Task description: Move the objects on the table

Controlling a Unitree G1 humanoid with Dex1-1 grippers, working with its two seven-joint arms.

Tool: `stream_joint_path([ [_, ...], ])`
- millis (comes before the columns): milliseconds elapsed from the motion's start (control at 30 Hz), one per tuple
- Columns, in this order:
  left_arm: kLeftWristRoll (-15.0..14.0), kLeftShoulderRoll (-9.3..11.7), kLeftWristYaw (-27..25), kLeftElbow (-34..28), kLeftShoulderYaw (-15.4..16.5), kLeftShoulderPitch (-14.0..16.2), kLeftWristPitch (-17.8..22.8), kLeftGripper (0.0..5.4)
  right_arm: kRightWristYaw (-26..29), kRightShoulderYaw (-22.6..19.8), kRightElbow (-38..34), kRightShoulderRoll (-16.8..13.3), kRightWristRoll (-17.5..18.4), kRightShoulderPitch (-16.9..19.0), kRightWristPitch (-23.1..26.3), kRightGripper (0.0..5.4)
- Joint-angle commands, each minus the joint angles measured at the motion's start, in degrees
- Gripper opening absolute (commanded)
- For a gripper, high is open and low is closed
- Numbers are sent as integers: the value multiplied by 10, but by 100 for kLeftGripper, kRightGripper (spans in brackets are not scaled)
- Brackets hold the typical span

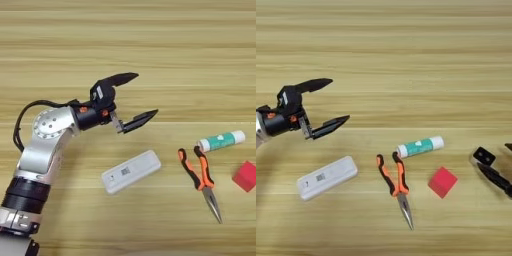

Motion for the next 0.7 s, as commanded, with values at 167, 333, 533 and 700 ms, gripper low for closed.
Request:
stream_joint_path([
  [167, -10, 8, -6, -6, 5, -1, -5, 540, 14, 29, 70, -5, -27, -35, -24, 539],
  [333, -13, 10, -7, -7, 6, -1, -5, 540, 15, 44, 103, -4, -40, -53, -37, 516],
  [533, -13, 10, -5, -6, 6, 0, -5, 540, 16, 56, 125, -2, -49, -72, -46, 449],
  [700, -8, 8, 11, -7, 10, 4, -4, 540, 18, 64, 136, 2, -50, -81, -55, 406],
])
